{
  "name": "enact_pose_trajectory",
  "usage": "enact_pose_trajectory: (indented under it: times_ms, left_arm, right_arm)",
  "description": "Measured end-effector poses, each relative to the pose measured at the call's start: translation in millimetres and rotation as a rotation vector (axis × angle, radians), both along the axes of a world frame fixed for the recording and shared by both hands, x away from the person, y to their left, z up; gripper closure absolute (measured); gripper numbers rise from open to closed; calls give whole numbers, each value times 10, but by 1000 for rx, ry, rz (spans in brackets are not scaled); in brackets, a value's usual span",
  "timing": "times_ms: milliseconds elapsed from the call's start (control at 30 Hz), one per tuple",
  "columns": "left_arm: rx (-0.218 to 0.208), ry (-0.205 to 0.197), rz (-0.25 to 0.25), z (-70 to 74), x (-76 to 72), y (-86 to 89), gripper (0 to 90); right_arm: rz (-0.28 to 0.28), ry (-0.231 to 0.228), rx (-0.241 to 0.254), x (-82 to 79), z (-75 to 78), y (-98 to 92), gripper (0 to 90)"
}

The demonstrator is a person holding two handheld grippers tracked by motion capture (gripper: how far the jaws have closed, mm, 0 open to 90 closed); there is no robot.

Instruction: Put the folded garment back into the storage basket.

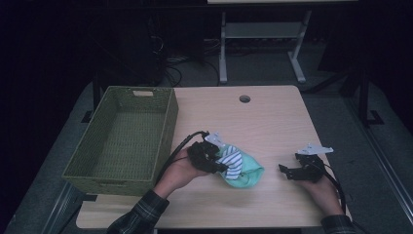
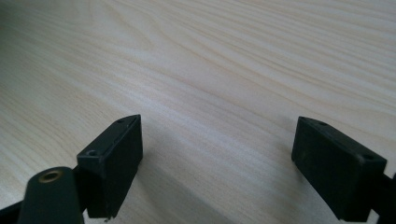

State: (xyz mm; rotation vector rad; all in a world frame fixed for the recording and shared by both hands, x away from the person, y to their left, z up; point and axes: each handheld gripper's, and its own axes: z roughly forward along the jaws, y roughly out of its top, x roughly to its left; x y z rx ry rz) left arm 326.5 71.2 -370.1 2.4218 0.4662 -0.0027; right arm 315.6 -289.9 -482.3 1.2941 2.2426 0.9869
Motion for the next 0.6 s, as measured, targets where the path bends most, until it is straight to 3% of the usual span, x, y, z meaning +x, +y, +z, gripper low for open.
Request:
enact_pose_trajectory:
  times_ms: [267,600]
  left_arm:
    - [-37,-19,48,205,74,238,706]
    - [-38,-54,102,406,115,559,706]
  right_arm:
    - [0,0,1,0,0,1,162]
    - [-2,1,2,-1,1,2,162]
